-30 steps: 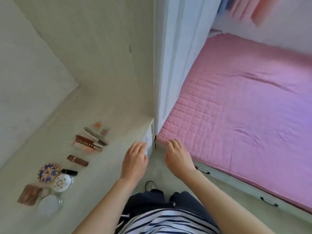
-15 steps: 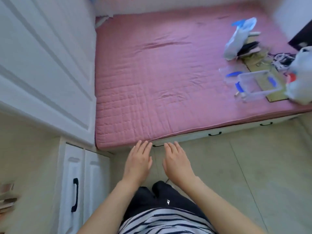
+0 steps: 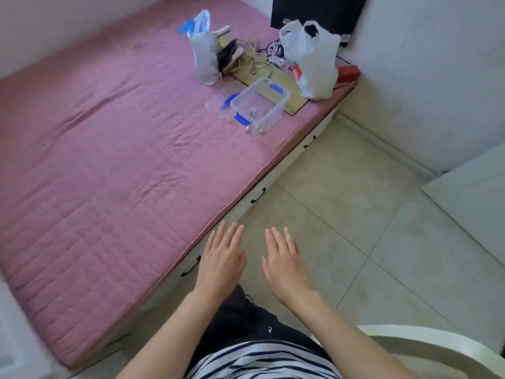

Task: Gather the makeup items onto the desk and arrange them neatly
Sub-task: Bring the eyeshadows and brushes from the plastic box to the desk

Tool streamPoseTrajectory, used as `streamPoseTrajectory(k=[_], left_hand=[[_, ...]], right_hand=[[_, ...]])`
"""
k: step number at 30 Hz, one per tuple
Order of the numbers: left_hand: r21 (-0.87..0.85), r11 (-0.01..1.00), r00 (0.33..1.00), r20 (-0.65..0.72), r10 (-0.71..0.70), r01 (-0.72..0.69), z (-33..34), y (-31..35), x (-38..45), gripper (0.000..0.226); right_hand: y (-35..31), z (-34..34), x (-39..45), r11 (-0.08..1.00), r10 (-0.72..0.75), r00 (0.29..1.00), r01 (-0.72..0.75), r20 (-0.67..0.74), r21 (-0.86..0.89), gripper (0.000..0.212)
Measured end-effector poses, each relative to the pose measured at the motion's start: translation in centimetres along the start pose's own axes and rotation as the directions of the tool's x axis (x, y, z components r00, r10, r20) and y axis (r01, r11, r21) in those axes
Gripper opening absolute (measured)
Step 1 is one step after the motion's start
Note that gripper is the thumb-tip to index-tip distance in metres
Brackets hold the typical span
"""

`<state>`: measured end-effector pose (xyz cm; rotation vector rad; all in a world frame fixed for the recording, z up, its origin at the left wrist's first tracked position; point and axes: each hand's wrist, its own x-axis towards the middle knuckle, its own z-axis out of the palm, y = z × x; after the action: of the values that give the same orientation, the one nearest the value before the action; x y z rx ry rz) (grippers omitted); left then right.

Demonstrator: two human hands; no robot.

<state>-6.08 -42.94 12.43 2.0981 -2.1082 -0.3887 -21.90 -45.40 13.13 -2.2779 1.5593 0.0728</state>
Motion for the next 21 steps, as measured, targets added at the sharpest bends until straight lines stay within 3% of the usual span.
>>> streamPoseTrajectory(k=[8, 21], left_hand=[[0.004, 0.983, 0.981, 0.064, 0.183, -0.184, 0.3, 3.1, 10.4, 0.057], [-0.046, 0.898, 0.896, 0.059, 0.440, -0.437, -2.0, 7.1, 32.3, 0.048]], right_hand=[[5.8, -4.8, 4.3, 0.947, 0.286, 0.957, -0.273, -0.057, 0.169, 0.061], [14.3, -11.9, 17.6, 0.822, 0.532, 0.839, -0.478, -0.119, 0.309, 0.059]])
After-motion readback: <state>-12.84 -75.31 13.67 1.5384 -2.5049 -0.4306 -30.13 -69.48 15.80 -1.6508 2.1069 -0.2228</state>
